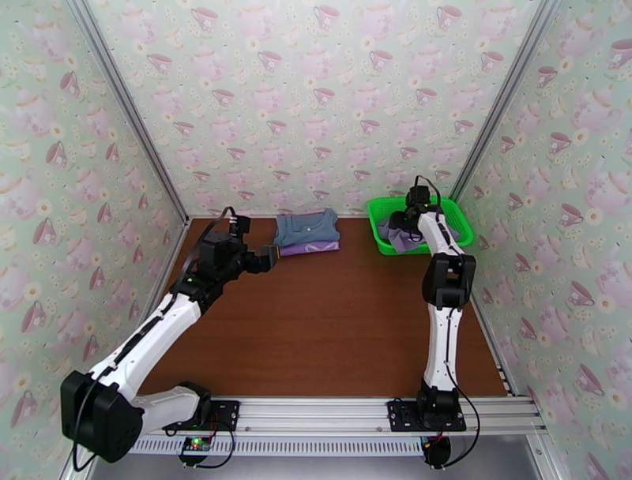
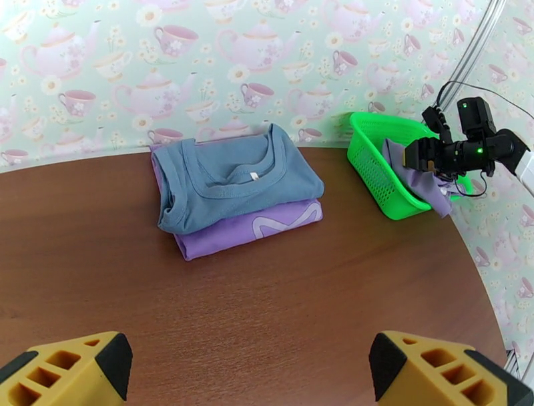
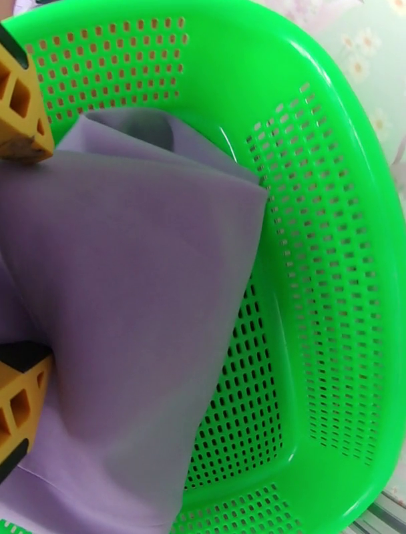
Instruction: Fold and stack the mixed laundry pile
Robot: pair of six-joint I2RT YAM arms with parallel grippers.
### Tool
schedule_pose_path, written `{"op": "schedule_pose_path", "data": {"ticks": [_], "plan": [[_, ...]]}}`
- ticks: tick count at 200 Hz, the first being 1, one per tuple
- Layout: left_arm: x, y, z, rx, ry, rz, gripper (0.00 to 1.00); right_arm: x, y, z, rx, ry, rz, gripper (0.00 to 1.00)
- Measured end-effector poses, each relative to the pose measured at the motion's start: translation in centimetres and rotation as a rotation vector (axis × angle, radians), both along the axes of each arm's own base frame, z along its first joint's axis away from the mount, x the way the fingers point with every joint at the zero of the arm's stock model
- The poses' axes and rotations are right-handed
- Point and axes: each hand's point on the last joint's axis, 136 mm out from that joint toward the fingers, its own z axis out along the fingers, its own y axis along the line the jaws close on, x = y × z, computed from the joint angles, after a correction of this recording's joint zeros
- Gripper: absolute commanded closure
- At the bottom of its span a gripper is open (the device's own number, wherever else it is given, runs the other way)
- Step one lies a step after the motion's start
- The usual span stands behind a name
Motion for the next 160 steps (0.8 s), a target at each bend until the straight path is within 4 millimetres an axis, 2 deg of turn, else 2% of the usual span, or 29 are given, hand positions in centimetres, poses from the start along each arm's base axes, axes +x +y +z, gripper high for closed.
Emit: {"op": "schedule_pose_path", "data": {"ticks": [25,46,56,65,79,84,105,131,145,160], "plan": [[0.1,-0.1,-0.5,0.004,0.012,-0.002,0.0,0.4,-0.3,-1.4,-0.011,0.015,-0.013,0.11],[0.1,-0.1,-0.6,0.006,0.013,-0.001,0.0,0.3,-0.6,-2.8,-0.024,0.042,-0.023,0.2],[0.1,-0.1,-0.9,0.007,0.016,0.0,0.0,0.4,-0.7,-3.5,-0.03,0.055,-0.026,0.31],[0.1,-0.1,-1.3,0.011,0.026,0.001,0.0,0.5,-0.9,-4.2,-0.037,0.066,-0.029,0.47],[0.2,-0.1,-2.1,0.017,0.044,0.001,0.02,0.6,-1.0,-5.1,-0.045,0.079,-0.028,0.83],[0.2,-0.1,-2.4,0.019,0.051,0.001,0.03,0.7,-1.0,-5.3,-0.045,0.08,-0.028,1.0],[0.4,-0.3,-3.2,0.026,0.071,-0.001,0.12,0.9,-0.9,-5.5,-0.035,0.08,-0.028,1.0],[0.2,-0.4,-3.3,0.029,0.083,-0.008,0.19,0.7,-0.4,-4.6,-0.01,0.061,-0.02,1.0],[0.1,-0.5,-3.2,0.028,0.084,-0.011,0.2,0.0,0.0,-3.2,0.014,0.043,-0.012,1.0],[0.0,-0.6,-2.8,0.024,0.077,-0.014,0.2,-1.1,0.6,0.4,0.041,-0.013,-0.002,1.0]]}}
